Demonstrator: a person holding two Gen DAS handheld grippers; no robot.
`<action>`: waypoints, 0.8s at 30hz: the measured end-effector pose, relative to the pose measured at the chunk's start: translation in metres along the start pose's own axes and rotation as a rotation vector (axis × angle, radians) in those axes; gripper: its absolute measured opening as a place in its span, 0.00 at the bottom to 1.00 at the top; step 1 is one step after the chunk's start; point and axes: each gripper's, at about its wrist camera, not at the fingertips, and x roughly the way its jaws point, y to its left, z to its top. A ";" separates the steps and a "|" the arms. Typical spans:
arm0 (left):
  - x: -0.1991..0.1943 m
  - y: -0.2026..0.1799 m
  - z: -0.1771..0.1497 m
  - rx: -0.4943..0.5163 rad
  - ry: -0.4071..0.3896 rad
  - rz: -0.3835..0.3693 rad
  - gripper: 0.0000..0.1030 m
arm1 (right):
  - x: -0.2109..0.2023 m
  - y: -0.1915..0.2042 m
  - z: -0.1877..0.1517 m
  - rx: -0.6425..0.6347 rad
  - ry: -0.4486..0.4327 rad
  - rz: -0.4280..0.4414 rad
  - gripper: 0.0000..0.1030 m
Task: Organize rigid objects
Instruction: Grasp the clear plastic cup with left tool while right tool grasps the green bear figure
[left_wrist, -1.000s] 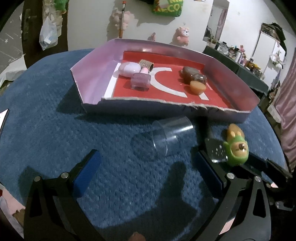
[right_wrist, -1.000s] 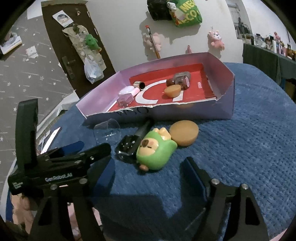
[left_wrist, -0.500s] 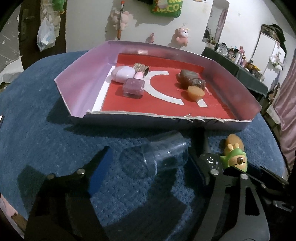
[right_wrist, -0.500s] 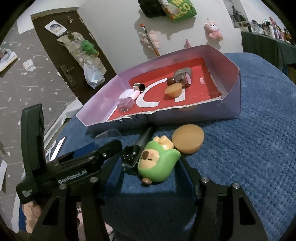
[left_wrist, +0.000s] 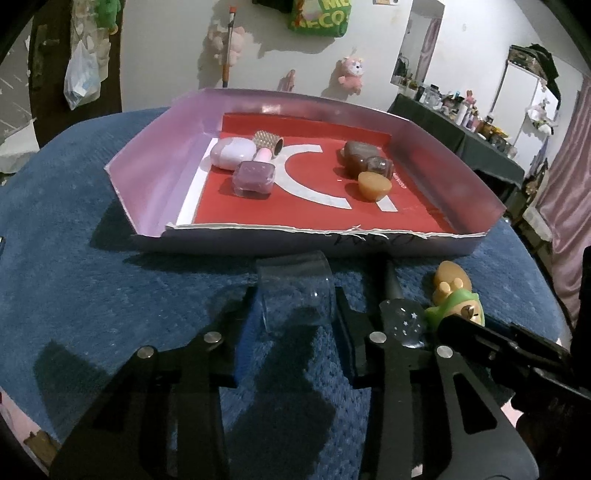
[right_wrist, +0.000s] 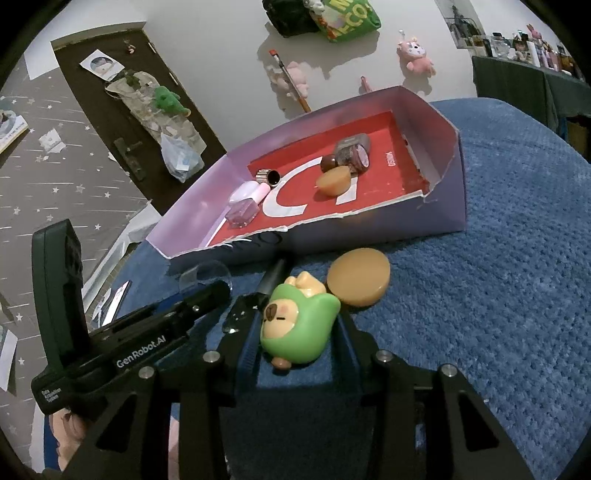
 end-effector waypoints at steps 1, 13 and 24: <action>-0.002 0.000 0.000 0.000 -0.003 -0.002 0.34 | -0.002 0.001 0.000 -0.004 -0.003 -0.001 0.43; -0.031 -0.004 -0.004 0.003 -0.045 -0.028 0.32 | -0.020 0.020 0.001 -0.055 -0.029 0.035 0.42; -0.046 -0.005 0.000 0.011 -0.077 -0.035 0.32 | -0.024 0.034 0.004 -0.078 -0.027 0.070 0.42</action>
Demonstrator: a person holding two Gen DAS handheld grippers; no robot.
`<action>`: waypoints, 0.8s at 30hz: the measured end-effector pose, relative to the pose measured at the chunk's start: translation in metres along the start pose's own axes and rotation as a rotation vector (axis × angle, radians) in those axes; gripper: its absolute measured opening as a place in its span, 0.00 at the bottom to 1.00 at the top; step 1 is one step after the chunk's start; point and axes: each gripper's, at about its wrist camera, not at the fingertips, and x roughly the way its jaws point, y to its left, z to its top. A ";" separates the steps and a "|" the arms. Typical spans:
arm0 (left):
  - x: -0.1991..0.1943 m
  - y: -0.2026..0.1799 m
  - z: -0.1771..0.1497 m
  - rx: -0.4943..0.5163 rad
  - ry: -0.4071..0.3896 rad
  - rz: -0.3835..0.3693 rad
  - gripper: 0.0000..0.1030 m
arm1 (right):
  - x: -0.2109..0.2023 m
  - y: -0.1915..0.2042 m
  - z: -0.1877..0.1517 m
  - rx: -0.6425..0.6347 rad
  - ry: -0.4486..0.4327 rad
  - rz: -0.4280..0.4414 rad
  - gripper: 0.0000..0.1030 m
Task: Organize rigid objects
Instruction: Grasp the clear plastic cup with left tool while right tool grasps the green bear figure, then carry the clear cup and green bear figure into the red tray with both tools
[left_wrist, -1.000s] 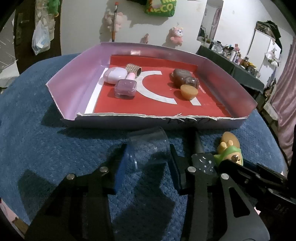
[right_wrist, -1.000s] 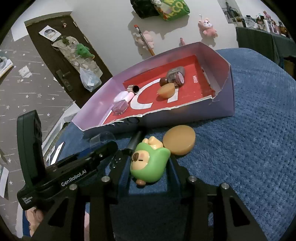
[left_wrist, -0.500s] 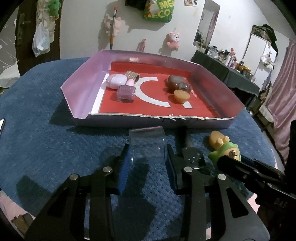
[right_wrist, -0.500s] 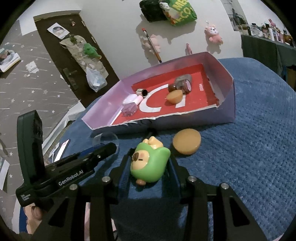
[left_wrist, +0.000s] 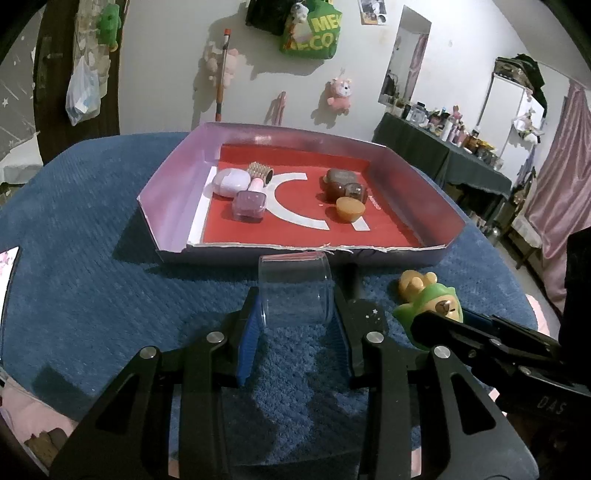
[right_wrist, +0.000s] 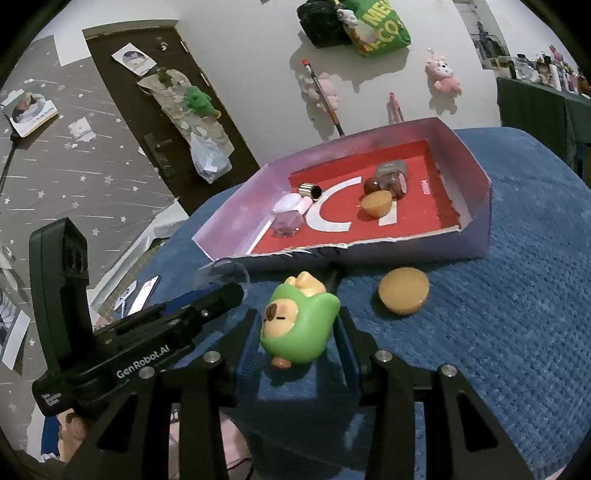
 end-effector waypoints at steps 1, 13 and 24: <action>-0.001 0.000 0.001 0.001 -0.002 -0.001 0.32 | 0.000 0.001 0.001 -0.002 0.000 0.003 0.42; 0.001 0.004 0.014 0.009 -0.016 0.004 0.32 | 0.004 0.006 0.015 -0.025 -0.010 0.024 0.42; 0.010 0.010 0.031 0.012 -0.014 0.012 0.32 | 0.009 0.009 0.041 -0.056 -0.024 0.032 0.42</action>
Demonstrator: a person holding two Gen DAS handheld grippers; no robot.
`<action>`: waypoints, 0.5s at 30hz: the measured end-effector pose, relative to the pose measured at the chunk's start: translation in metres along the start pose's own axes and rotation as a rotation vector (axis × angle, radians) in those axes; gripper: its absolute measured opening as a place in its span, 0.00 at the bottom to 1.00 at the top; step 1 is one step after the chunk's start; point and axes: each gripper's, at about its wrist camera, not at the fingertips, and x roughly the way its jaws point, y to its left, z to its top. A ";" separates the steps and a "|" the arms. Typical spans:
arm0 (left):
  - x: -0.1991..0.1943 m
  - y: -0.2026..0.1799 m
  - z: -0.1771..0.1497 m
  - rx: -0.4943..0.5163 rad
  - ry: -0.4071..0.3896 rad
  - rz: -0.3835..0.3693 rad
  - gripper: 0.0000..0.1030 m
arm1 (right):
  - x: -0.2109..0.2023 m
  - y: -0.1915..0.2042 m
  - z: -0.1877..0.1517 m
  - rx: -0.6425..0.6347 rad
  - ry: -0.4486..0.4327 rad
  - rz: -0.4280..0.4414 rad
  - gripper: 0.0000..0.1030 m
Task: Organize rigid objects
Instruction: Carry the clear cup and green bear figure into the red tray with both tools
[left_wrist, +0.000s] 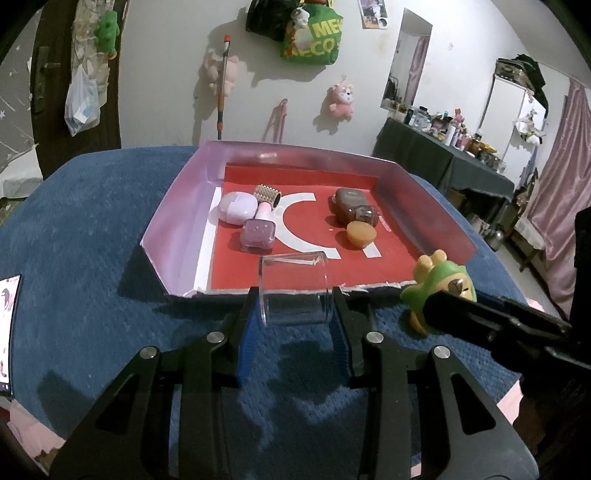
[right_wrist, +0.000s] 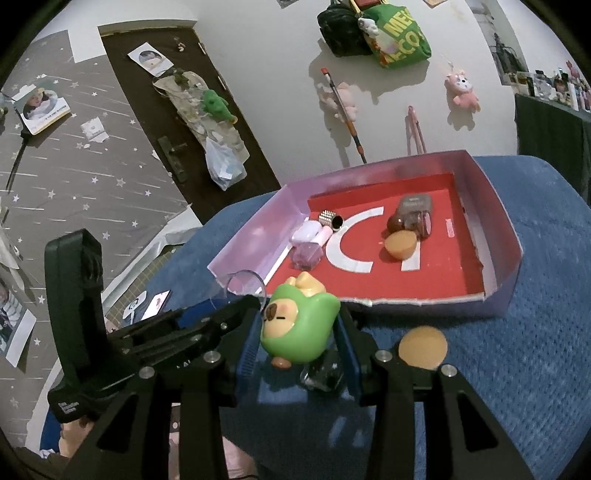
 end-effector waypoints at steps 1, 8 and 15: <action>0.001 0.000 0.002 0.001 -0.001 0.001 0.32 | 0.000 0.000 0.002 -0.003 -0.001 -0.001 0.42; 0.010 0.001 0.012 0.008 0.001 -0.001 0.32 | 0.005 -0.004 0.017 -0.021 -0.006 -0.007 0.42; 0.024 0.005 0.023 0.001 0.024 -0.002 0.32 | 0.014 -0.010 0.030 -0.033 0.003 -0.023 0.42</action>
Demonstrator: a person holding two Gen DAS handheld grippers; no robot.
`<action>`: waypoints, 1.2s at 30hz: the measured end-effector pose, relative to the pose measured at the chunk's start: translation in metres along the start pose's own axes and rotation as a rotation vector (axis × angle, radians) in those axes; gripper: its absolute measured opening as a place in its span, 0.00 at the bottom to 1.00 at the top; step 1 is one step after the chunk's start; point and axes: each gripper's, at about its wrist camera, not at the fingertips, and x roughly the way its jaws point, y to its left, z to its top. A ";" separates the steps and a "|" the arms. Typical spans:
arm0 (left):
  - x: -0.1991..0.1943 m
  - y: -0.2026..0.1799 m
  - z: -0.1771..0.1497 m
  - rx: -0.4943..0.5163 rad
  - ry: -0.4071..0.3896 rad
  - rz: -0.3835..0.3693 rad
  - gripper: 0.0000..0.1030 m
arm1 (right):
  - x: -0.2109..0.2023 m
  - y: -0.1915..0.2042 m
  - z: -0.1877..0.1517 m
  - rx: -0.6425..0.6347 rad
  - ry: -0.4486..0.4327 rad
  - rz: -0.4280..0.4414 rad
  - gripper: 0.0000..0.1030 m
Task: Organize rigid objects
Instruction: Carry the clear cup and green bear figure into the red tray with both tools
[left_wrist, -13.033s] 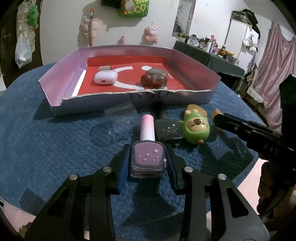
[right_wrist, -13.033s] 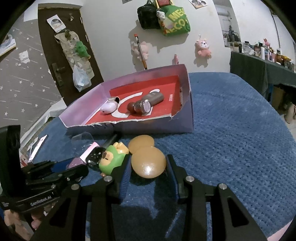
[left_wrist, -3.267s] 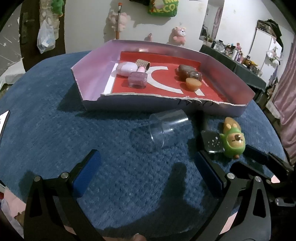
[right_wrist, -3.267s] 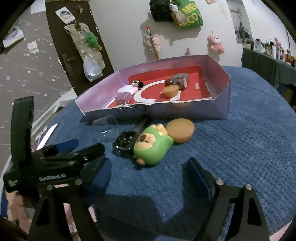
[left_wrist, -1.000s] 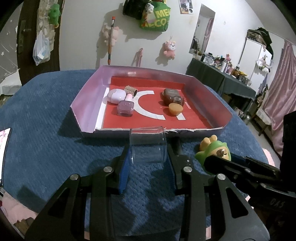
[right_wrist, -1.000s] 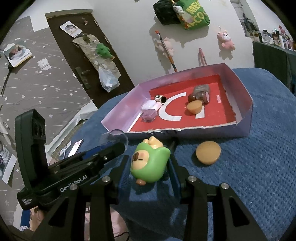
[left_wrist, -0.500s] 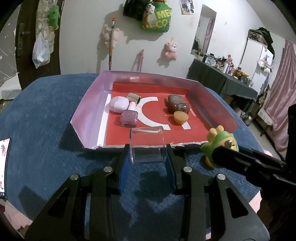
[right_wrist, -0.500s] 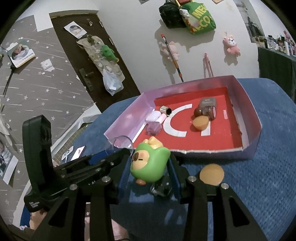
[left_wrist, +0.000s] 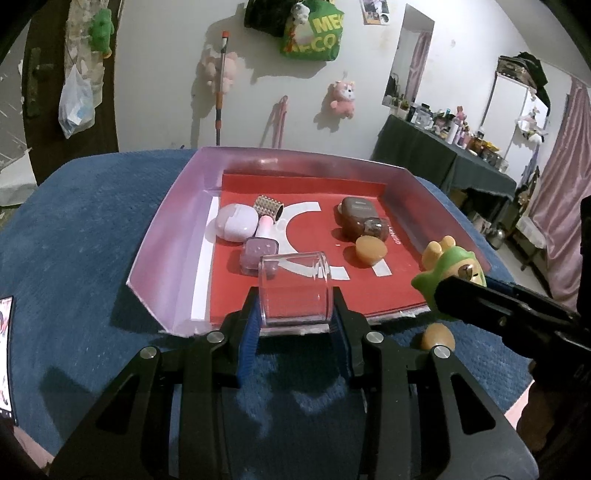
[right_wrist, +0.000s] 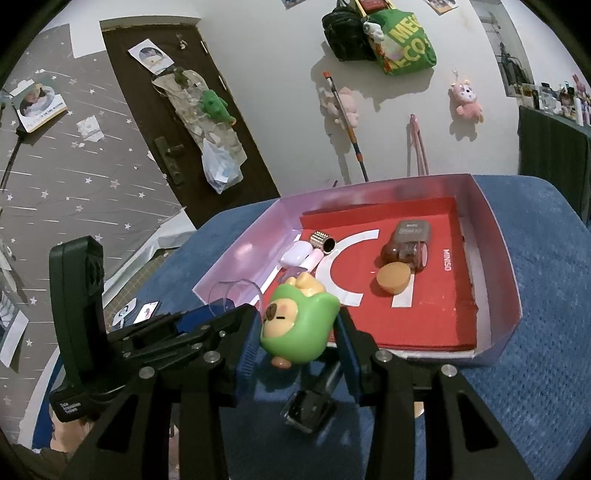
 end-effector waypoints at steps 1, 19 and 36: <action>0.002 0.001 0.001 -0.002 0.004 0.000 0.32 | 0.002 -0.001 0.002 -0.001 0.004 -0.002 0.42; 0.050 0.009 0.011 0.017 0.138 -0.008 0.32 | 0.052 -0.030 0.015 0.026 0.150 -0.033 0.42; 0.080 0.012 0.020 0.036 0.187 0.006 0.32 | 0.088 -0.041 0.015 0.017 0.237 -0.058 0.42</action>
